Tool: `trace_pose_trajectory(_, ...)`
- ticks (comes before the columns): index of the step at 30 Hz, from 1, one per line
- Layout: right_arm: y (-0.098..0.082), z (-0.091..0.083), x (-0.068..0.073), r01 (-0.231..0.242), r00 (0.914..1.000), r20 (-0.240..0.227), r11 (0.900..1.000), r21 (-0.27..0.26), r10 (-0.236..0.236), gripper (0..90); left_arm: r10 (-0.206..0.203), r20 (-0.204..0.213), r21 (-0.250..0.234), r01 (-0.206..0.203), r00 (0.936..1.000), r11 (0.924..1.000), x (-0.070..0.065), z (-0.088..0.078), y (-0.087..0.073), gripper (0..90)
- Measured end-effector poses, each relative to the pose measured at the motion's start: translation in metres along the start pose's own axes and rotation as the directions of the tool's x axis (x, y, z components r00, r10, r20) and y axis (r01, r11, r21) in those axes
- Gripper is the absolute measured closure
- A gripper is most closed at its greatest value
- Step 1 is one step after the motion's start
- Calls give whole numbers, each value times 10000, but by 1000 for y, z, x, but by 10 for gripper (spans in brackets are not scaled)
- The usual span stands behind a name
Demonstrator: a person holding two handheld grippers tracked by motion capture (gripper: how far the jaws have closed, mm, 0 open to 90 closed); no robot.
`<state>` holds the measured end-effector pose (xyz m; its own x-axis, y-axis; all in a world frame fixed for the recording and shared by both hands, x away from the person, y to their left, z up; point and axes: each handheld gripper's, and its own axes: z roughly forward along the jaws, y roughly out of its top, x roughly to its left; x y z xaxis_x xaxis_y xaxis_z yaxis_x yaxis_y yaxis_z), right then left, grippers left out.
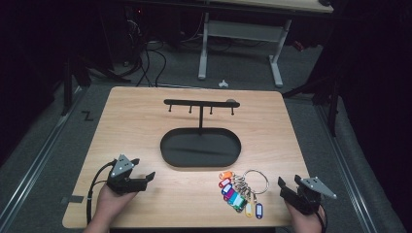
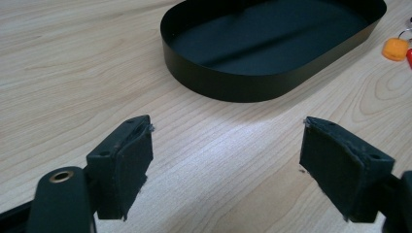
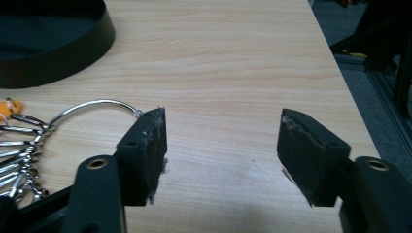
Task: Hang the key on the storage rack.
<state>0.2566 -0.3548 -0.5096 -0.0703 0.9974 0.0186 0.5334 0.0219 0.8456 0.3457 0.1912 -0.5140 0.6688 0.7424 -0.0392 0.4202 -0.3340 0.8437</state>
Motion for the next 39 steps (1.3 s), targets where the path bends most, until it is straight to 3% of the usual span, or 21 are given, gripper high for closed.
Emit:
trace_pose_trajectory(3, 0, 1, 3, 63, 9997, -239, 10000, -70, -65, 299, -46, -18, -37, 46, 10000, 10000, 0, 0, 0, 207)
trace_pose_trajectory(5, 0, 2, 6, 142, 9991, -404, 9999, 21, -141, 288, 276, -123, 36, -276, 9995, 9996, -3, 1, 1, 207)
trace_pose_trajectory(15, 5, 3, 14, 336, 9948, -957, 9994, -37, -338, 206, 246, -192, 198, -242, 9995, 9995, -4, 8, 3, 165)
trace_pose_trajectory(19, 5, 3, 16, 521, 9944, -924, 9986, -12, -520, 204, 328, -216, 154, -324, 9992, 9994, -4, 4, 2, 152)
trace_pose_trajectory(23, 4, 7, 17, 754, 9947, -730, 9966, 323, -728, 177, -21, -263, -55, 19, 9997, 10000, 1, 6, 1, 147)
trace_pose_trajectory(30, 16, 7, 21, 782, 9954, -570, 9968, 145, -772, 163, -19, -165, -36, 18, 9999, 10000, 0, 6, 2, 141)
trace_pose_trajectory(33, 19, 14, 20, 903, 9936, -733, 9946, 509, -865, 239, -88, -28, -217, 88, 10000, 9997, 0, 3, 3, 140)
trace_pose_trajectory(36, 20, 17, 20, 789, 9948, -705, 9940, 752, -737, 246, -19, 53, -130, 20, 10000, 9999, -1, 4, 3, 141)
trace_pose_trajectory(39, 23, 19, 22, 978, 9932, -723, 9915, 863, -917, 263, 47, 24, -106, -47, 10000, 9999, -1, 3, 2, 143)
